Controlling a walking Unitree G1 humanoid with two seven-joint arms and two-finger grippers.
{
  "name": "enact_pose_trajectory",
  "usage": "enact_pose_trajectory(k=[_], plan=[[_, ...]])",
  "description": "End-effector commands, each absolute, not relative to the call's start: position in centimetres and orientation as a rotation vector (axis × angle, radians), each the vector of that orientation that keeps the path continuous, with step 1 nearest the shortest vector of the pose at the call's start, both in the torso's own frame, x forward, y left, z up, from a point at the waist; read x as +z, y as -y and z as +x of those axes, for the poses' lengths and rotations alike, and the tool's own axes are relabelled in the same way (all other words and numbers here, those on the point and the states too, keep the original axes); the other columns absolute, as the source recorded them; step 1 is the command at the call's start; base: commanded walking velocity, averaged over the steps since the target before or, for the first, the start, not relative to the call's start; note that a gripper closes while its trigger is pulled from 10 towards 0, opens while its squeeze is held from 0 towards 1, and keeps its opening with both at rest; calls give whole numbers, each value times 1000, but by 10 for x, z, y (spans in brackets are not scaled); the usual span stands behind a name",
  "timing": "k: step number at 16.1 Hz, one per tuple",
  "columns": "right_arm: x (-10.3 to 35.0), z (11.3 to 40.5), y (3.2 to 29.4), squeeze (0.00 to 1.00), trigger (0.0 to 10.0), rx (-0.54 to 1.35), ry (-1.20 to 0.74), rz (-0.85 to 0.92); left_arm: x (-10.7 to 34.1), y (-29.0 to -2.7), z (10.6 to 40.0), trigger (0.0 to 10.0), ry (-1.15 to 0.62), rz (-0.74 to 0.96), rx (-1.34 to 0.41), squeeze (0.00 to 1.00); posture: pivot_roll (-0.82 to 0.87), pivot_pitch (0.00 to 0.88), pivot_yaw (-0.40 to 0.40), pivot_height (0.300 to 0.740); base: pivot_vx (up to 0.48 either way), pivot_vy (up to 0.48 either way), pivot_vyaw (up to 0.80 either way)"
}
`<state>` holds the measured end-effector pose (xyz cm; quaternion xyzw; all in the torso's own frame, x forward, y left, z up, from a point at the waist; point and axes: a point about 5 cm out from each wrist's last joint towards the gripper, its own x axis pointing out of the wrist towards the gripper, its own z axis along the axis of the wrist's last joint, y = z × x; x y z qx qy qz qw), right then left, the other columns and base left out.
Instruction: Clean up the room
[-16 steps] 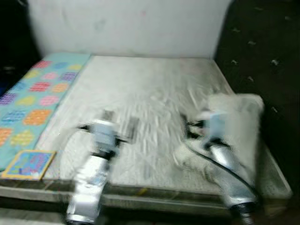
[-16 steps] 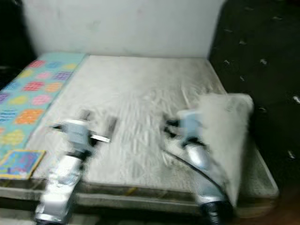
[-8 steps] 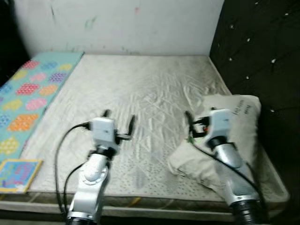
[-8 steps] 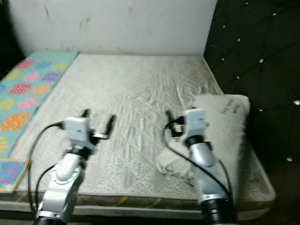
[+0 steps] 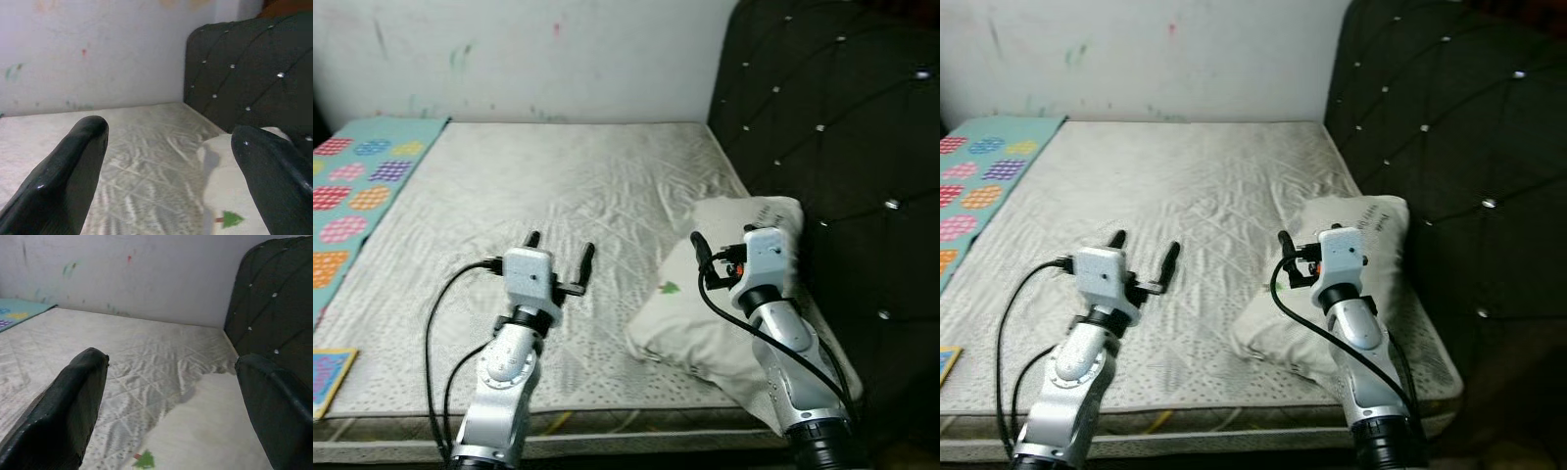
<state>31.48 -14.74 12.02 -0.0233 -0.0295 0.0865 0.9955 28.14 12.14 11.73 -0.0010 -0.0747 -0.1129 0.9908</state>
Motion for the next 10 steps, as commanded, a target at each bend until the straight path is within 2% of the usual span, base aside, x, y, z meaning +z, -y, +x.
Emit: enact_pose_trajectory(k=[1,8,10], plan=[[126,317,148,0,10000,176,71,-53,120,-123,283,10000,153,9,-220,0,-161,0,-12,740,0,-364,0],[126,317,148,0,10000,179,72,-59,120,-123,283,10000,153,8,-222,0,-164,0,-13,740,0,-384,0],[126,317,148,0,10000,187,73,-53,120,-123,283,10000,161,-9,-214,0,-163,0,-13,740,0,0,0]])
